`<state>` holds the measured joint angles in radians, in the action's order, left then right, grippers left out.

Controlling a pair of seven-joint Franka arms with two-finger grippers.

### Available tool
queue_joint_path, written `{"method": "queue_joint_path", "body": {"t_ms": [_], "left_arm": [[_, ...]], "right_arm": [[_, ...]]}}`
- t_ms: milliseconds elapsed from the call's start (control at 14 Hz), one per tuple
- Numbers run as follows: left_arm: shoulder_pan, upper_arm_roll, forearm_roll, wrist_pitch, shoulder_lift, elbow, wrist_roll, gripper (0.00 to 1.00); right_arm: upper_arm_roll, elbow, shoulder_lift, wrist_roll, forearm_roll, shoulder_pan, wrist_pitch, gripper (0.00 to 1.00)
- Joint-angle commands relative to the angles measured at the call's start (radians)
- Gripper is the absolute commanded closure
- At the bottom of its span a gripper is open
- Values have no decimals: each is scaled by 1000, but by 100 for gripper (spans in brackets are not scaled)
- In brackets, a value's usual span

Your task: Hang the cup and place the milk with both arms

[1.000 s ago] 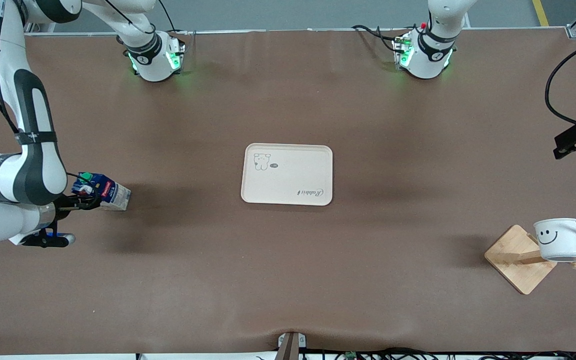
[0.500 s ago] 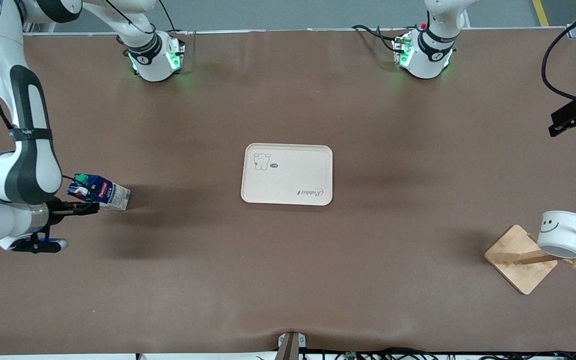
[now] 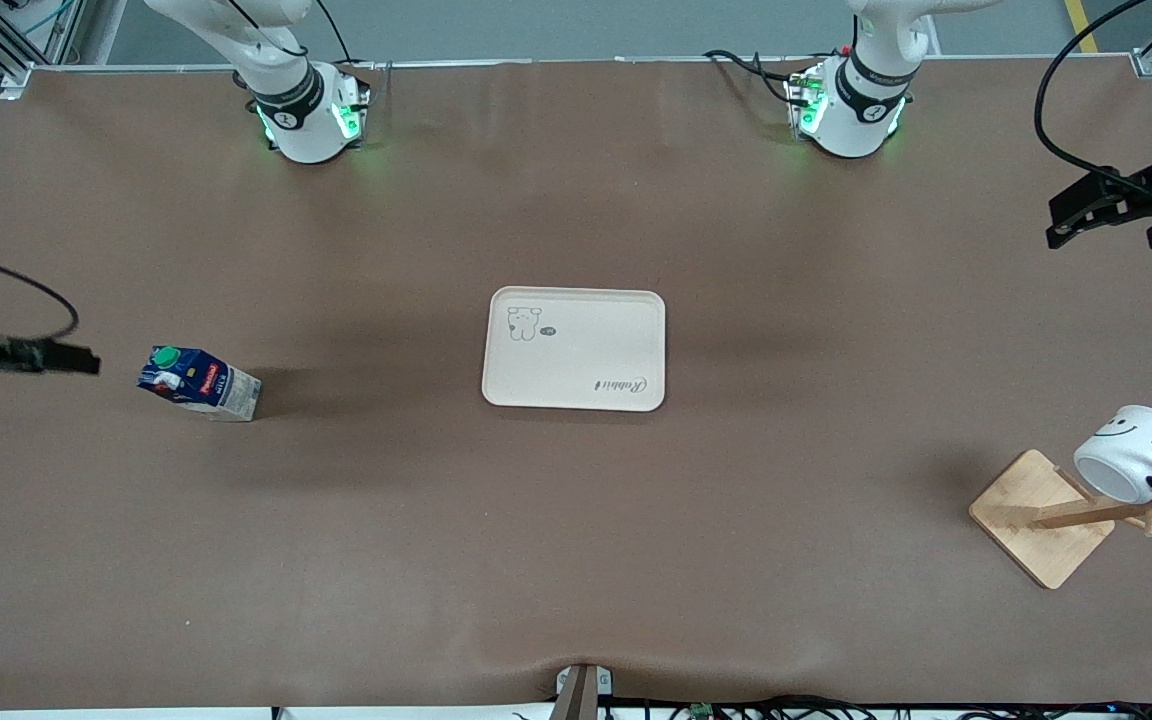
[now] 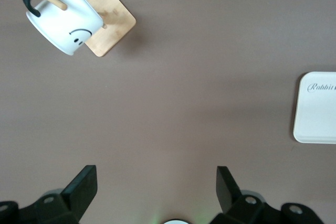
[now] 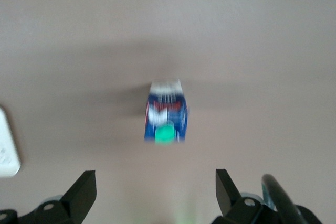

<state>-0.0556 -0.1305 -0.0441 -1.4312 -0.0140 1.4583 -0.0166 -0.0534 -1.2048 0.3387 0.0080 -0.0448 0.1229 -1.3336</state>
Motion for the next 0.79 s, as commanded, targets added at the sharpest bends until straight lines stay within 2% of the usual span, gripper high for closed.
{"method": "queue_joint_path", "body": {"t_ms": [0, 286, 500, 571, 714], "left_arm": [[19, 15, 20, -31, 75, 80, -5, 0], [19, -14, 21, -105, 80, 126, -8, 0], [19, -23, 20, -118, 75, 132, -34, 0], [17, -23, 20, -118, 74, 131, -34, 0], [17, -23, 20, -118, 71, 128, -34, 0]], "right_arm": [[-23, -80, -174, 96, -9, -23, 99, 0], [-28, -151, -272, 89, 3, -49, 135, 0], [-22, -338, -446, 89, 65, -42, 53, 0], [-22, -369, -451, 89, 65, -48, 24, 0], [-14, -363, -443, 87, 68, -36, -4, 0]]}}
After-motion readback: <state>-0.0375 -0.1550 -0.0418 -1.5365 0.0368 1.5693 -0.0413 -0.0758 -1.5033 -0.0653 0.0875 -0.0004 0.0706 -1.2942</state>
